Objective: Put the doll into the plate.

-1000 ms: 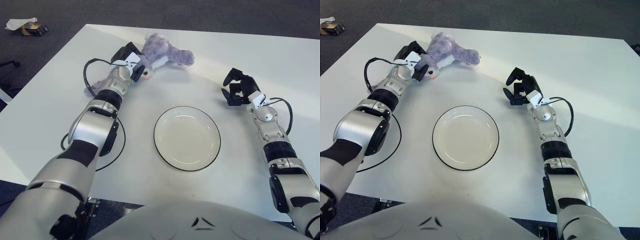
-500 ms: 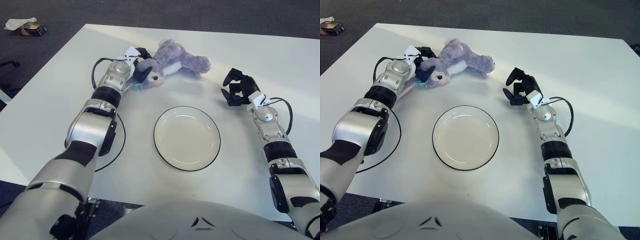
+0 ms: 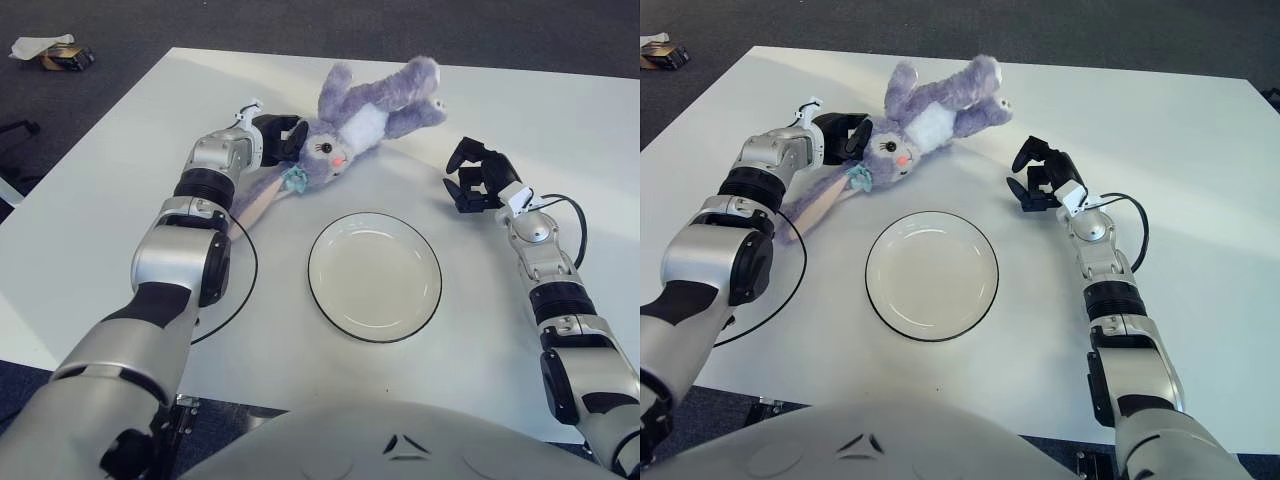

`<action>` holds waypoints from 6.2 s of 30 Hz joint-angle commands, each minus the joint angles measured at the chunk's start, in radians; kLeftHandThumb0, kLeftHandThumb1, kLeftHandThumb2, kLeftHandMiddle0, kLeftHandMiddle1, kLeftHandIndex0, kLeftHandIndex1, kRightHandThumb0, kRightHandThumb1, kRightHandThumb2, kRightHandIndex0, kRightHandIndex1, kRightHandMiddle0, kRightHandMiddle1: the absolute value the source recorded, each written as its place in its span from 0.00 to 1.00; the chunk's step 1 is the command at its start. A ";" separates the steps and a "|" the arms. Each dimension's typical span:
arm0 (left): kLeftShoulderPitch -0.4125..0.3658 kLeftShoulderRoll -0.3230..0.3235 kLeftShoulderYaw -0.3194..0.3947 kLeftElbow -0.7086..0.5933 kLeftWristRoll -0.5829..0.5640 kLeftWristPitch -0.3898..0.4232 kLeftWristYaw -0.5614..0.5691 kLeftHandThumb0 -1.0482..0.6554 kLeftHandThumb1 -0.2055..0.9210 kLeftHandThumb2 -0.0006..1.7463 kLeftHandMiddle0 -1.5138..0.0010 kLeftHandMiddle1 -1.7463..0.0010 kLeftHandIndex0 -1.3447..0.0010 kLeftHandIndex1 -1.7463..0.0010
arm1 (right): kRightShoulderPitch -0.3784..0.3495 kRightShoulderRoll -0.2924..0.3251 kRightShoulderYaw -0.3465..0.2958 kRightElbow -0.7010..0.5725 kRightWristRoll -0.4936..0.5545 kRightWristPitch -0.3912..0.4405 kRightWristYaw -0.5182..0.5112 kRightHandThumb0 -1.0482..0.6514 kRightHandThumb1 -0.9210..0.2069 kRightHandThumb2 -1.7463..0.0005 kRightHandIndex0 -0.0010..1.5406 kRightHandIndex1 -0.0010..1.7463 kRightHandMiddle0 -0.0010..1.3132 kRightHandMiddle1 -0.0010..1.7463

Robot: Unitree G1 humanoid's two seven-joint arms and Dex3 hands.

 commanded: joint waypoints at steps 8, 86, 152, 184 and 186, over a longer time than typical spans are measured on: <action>0.066 -0.027 -0.035 -0.030 -0.036 -0.009 -0.184 0.61 0.17 0.97 0.43 0.00 0.51 0.03 | 0.046 -0.009 -0.011 0.049 -0.013 -0.006 -0.020 0.37 0.35 0.40 0.65 1.00 0.35 1.00; 0.217 0.117 -0.398 -0.319 0.895 -0.831 1.187 0.40 0.96 0.33 0.68 0.01 0.83 0.00 | -0.002 -0.081 0.140 0.139 -0.534 -0.284 -0.806 0.61 0.36 0.44 0.37 0.83 0.25 1.00; 0.645 0.109 -0.351 -1.263 0.685 -0.389 0.364 0.00 1.00 0.50 0.93 0.23 1.00 0.30 | 0.108 -0.191 0.120 -0.173 -0.734 -0.204 -0.923 0.61 0.32 0.47 0.38 0.82 0.20 1.00; 0.655 0.063 -0.347 -1.246 0.682 -0.356 0.344 0.00 1.00 0.50 0.91 0.25 1.00 0.28 | 0.094 -0.194 0.128 -0.504 -0.744 0.020 -0.654 0.08 0.10 0.82 0.00 0.22 0.00 0.38; 0.654 0.061 -0.348 -1.244 0.684 -0.355 0.346 0.00 1.00 0.51 0.91 0.25 1.00 0.28 | 0.095 -0.196 0.126 -0.505 -0.745 0.020 -0.651 0.06 0.08 0.84 0.00 0.18 0.00 0.33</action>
